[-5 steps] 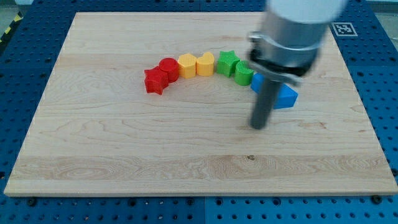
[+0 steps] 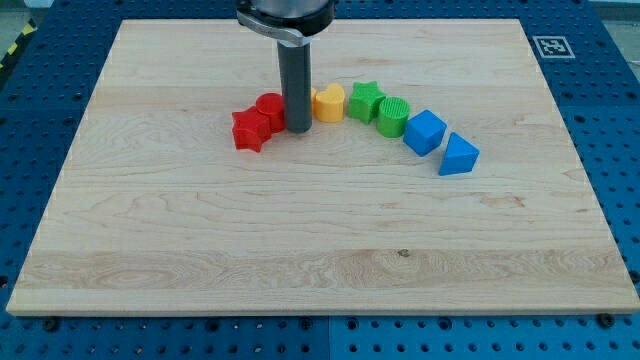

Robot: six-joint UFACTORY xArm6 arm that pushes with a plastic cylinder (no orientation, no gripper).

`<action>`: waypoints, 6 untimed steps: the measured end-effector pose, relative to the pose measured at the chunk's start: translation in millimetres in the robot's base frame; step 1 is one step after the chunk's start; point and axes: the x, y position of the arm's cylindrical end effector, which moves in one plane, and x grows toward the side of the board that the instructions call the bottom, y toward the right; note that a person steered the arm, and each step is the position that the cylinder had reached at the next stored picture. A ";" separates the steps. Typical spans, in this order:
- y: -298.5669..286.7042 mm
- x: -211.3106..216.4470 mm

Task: Push the yellow hexagon slightly upwards

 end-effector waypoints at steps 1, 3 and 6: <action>-0.1 -15.9; -0.6 13.0; 58.1 17.0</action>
